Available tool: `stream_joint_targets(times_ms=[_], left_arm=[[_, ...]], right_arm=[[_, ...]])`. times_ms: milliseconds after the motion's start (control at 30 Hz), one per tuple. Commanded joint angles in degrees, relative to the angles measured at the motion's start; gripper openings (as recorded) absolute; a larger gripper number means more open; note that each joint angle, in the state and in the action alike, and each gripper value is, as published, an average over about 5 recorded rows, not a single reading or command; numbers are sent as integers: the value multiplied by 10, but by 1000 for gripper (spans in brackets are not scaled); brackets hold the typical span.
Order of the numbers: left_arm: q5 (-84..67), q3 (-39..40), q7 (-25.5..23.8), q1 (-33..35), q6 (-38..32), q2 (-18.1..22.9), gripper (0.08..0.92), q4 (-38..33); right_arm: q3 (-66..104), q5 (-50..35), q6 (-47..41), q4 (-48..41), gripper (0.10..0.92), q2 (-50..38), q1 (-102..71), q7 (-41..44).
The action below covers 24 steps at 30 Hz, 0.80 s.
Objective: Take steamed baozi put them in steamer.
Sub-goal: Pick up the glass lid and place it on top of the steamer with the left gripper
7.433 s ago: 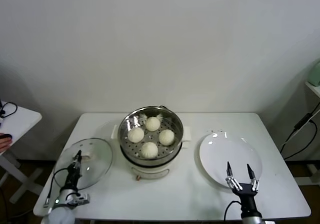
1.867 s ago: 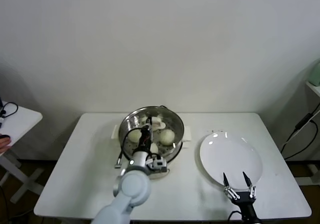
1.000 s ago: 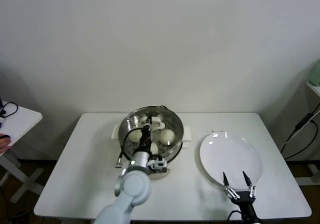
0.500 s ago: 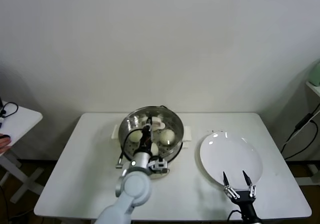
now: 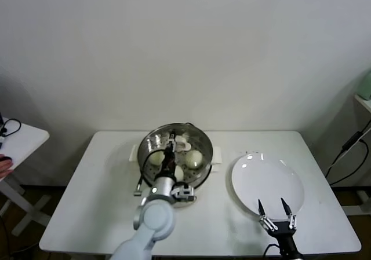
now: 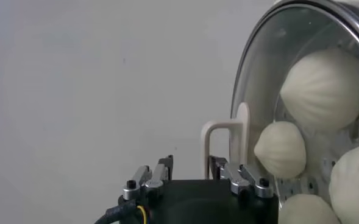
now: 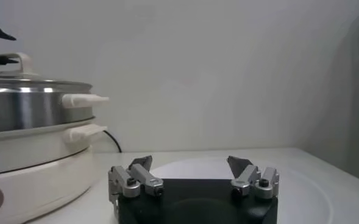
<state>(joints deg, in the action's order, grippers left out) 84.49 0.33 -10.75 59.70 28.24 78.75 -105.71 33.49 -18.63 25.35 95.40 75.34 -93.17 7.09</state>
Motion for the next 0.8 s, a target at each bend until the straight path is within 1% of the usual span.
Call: stream_joint_targets(times_ms=[33,433,800], left_arm=[[-3,0,-3,5,-1,-4,449,-12],[-5,-3,-3,27,-9,-6,450,-33],[-4,-28,0,70,-24,-13,450,-65]], right_arm=[[-1,0,0,-1,823,0,0,0],[-3,2,2,-2,823,2,1,1],[-8,8,4,-4,823,5,1,2]])
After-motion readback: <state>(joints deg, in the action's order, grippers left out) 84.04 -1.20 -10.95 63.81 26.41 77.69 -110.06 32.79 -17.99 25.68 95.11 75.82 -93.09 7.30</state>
